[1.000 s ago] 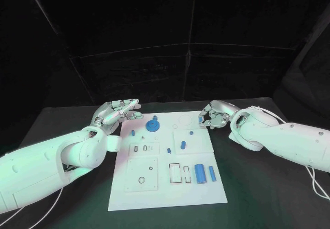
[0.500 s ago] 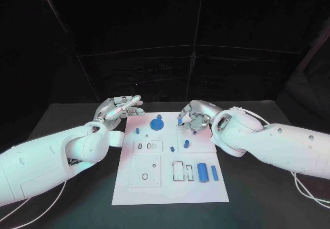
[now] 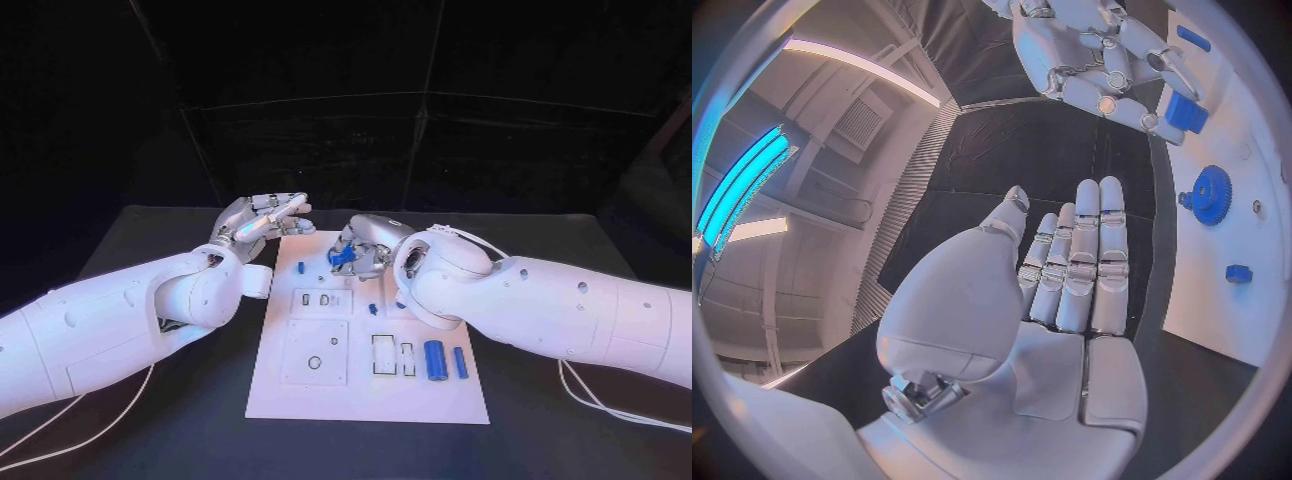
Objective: Assemble the parts on the task board
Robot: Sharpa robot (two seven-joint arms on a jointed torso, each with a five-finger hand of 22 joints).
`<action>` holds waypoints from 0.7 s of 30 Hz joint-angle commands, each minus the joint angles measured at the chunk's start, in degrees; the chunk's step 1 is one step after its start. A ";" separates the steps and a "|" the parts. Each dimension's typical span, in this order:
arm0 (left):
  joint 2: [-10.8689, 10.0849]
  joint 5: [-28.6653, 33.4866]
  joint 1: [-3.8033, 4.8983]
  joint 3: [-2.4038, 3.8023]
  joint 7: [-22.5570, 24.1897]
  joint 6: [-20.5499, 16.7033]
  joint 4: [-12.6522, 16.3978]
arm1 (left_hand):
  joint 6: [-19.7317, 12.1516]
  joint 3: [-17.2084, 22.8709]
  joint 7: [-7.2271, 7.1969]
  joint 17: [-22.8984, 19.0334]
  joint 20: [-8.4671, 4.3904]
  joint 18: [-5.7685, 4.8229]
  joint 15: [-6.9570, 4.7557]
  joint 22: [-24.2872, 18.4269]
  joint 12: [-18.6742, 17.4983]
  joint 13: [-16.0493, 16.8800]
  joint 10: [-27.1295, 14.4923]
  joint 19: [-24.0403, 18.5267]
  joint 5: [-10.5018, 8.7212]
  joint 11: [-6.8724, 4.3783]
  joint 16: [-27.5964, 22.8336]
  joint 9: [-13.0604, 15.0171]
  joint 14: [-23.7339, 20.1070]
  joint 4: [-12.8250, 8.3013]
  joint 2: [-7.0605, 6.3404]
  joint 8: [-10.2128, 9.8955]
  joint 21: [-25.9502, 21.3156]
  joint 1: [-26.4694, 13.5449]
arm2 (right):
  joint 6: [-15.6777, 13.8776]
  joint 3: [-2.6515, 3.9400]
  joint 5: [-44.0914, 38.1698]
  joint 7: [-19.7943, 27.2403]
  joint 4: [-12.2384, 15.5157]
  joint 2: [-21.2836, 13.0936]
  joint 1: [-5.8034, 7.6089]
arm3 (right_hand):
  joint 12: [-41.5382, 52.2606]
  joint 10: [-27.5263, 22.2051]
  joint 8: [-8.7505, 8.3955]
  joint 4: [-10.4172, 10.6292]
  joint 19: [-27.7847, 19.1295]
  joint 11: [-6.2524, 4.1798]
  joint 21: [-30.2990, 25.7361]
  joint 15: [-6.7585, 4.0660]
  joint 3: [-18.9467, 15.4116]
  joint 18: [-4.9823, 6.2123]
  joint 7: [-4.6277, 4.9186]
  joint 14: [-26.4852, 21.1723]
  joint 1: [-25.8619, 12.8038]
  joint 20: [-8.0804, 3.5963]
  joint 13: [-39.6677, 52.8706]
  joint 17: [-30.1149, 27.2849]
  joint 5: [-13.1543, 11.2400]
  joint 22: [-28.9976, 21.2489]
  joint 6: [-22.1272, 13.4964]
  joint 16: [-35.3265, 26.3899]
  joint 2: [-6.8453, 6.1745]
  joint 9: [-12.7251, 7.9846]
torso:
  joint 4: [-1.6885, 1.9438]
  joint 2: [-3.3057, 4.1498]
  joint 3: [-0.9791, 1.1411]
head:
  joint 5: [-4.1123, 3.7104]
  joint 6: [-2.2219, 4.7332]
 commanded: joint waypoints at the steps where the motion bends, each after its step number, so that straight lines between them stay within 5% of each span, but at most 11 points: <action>1: 0.20 -0.26 0.15 0.06 0.31 0.62 -0.09 | 0.43 0.07 0.09 0.08 0.16 0.22 0.17 -0.06 -0.37 -0.08 0.48 -0.35 0.25 0.02 -0.23 -0.02 -0.29 -0.40 0.43 -0.24 -0.28 0.06 | 2.82 -1.11 -1.21 -2.24 -0.88 1.21 -0.14 | 0.15 6.07 0.19 0.01 3.38 -0.41 0.10 -0.04 0.51 -0.85 0.04 1.65 -0.36 -0.26 15.08 0.07 0.19 8.75 0.27 0.26 0.16 -0.02 | -0.10 0.03 0.07 | 0.56 -0.27; 8: 0.43 -0.26 0.21 0.06 0.39 0.49 -0.16 | 0.43 0.07 0.09 0.08 0.16 0.22 0.17 -0.06 -0.37 -0.08 0.48 -0.35 0.25 0.02 -0.23 -0.02 -0.29 -0.40 0.43 -0.24 -0.28 0.06 | 3.39 -2.65 -1.63 -2.54 -2.86 3.45 -0.57 | 0.15 6.07 0.09 -0.13 3.35 -0.39 0.07 -0.04 0.67 -0.84 0.07 1.64 -0.38 -0.26 15.08 0.07 0.26 8.69 0.24 0.26 0.06 -0.03 | -0.13 0.06 0.15 | 1.25 -0.72; 21: 0.65 -0.26 0.23 0.06 0.46 0.41 -0.28 | 0.43 0.07 0.09 0.08 0.16 0.22 0.17 -0.06 -0.37 -0.08 0.48 -0.35 0.25 0.02 -0.23 -0.02 -0.29 -0.40 0.43 -0.24 -0.28 0.06 | 2.90 -3.03 -3.39 -2.79 -3.78 4.80 -2.27 | 0.15 6.07 -0.01 -0.25 3.37 -0.36 0.09 -0.02 0.78 -0.85 0.11 1.63 -0.47 -0.25 15.08 0.08 0.30 8.76 0.21 0.26 -0.13 -0.04 | -0.15 0.05 0.22 | 2.07 -1.52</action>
